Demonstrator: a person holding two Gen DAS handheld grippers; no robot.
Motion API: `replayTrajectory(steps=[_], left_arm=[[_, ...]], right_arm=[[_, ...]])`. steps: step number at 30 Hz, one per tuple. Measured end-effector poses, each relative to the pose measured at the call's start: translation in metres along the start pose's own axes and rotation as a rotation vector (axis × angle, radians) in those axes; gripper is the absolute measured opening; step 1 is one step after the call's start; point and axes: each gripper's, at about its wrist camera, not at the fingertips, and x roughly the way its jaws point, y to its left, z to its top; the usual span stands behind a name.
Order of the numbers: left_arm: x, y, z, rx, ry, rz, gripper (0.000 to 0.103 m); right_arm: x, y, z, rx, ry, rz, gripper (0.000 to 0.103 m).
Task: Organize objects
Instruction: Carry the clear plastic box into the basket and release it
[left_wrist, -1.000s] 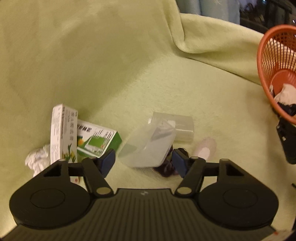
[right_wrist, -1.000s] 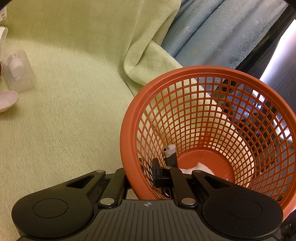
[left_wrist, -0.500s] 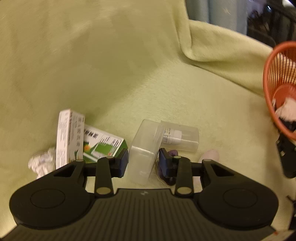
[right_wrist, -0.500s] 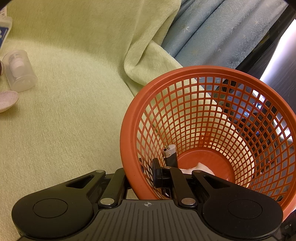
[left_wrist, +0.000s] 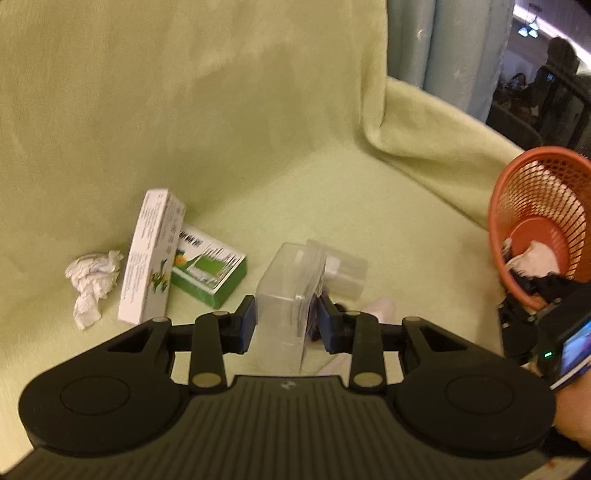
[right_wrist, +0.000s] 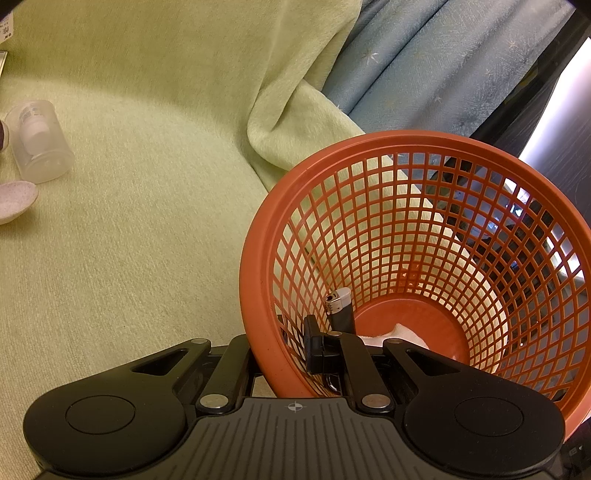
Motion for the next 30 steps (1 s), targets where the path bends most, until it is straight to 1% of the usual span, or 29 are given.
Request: replayTrajectory(steps=[3, 7, 16, 19, 23, 27, 30], left_arm=[[-0.006, -0.009, 0.009, 0.011, -0.021, -0.035, 0.03], [-0.004, -0.033, 0.025, 0.054, -0.039, -0.088, 0.03], [0.017, -0.109, 0.065, 0.153, -0.071, -0.246, 0.03], [0.025, -0.139, 0.079, 0.19, -0.067, -0.311, 0.03], [0.035, -0.18, 0.092, 0.239, -0.063, -0.38, 0.03], [0.043, -0.216, 0.101, 0.286, -0.056, -0.433, 0.03], [0.052, -0.237, 0.106, 0.311, -0.036, -0.471, 0.03]], right_arm=[[0.0, 0.001, 0.0, 0.001, 0.0, 0.0, 0.005], [0.0, 0.0, 0.0, 0.0, 0.0, 0.0, 0.005], [0.0, 0.001, 0.0, 0.002, -0.001, 0.001, 0.005], [0.0, 0.0, -0.001, 0.004, -0.001, 0.001, 0.005], [0.001, 0.0, 0.0, 0.008, -0.003, 0.002, 0.005], [0.001, -0.001, 0.001, 0.013, -0.005, 0.004, 0.005], [0.002, -0.001, 0.001, 0.013, -0.005, 0.004, 0.005]])
